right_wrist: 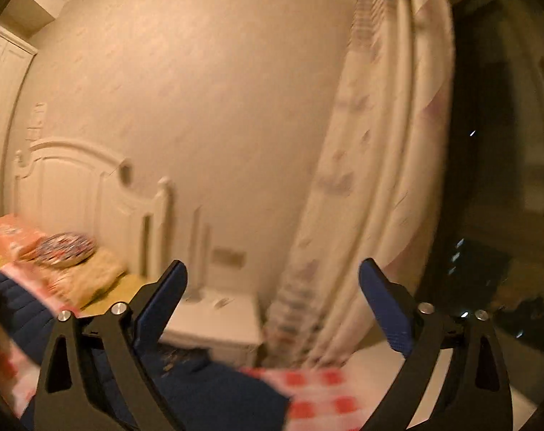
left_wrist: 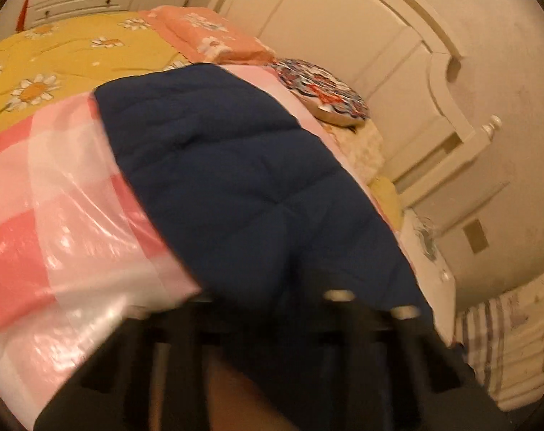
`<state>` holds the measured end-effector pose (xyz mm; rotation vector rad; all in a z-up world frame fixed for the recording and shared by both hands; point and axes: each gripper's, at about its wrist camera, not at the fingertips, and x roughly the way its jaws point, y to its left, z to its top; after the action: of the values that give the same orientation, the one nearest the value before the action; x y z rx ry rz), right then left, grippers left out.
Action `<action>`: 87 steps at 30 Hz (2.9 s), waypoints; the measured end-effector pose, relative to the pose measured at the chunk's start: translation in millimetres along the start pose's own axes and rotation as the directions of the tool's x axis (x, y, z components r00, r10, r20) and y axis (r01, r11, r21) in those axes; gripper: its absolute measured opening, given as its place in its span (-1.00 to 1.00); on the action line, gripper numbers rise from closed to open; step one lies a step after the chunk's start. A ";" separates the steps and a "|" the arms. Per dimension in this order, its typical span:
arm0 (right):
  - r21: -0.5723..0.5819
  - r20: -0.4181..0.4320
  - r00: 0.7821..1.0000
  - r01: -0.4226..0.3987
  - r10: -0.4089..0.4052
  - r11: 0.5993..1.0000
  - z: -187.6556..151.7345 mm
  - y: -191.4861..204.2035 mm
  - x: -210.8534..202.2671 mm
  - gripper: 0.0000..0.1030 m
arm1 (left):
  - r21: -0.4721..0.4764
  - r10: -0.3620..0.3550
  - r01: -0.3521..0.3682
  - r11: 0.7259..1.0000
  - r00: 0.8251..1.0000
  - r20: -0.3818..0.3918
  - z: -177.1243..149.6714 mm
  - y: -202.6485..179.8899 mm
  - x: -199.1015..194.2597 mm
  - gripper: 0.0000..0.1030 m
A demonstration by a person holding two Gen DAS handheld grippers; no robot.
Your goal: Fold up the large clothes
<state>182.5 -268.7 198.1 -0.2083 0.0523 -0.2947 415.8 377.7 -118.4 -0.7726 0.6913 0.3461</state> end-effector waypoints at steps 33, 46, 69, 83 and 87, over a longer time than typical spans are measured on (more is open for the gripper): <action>0.089 0.241 0.958 0.135 -0.153 0.987 62.9 -68.0 -140.7 0.89 | 0.943 -0.164 0.197 0.267 0.974 -0.157 -422.9 -253.2 -158.3 0.00; 0.077 0.195 0.970 0.133 -0.146 0.988 52.8 -64.9 -95.2 0.90 | 0.898 -0.408 0.200 0.393 0.913 -0.025 -333.2 -224.7 -205.2 0.89; 0.036 -0.535 0.680 -0.574 0.501 0.818 -229.8 204.0 100.7 0.90 | 0.586 -0.270 0.187 0.788 0.961 0.057 -233.9 -76.9 -141.9 0.83; 0.294 -0.427 0.826 -0.258 0.369 0.920 -211.2 37.3 62.7 0.90 | 0.912 -0.355 0.319 0.256 0.909 -0.218 -383.7 -229.3 -141.0 0.35; 0.277 -0.457 0.826 -0.221 0.331 0.935 -223.4 19.5 56.8 0.90 | 0.950 -0.346 0.215 0.226 0.929 -0.128 -393.3 -199.4 -163.0 0.69</action>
<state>224.2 -310.9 -25.5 0.0971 0.5609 -0.0519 227.8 -53.0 -105.8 0.3518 0.4940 -0.4100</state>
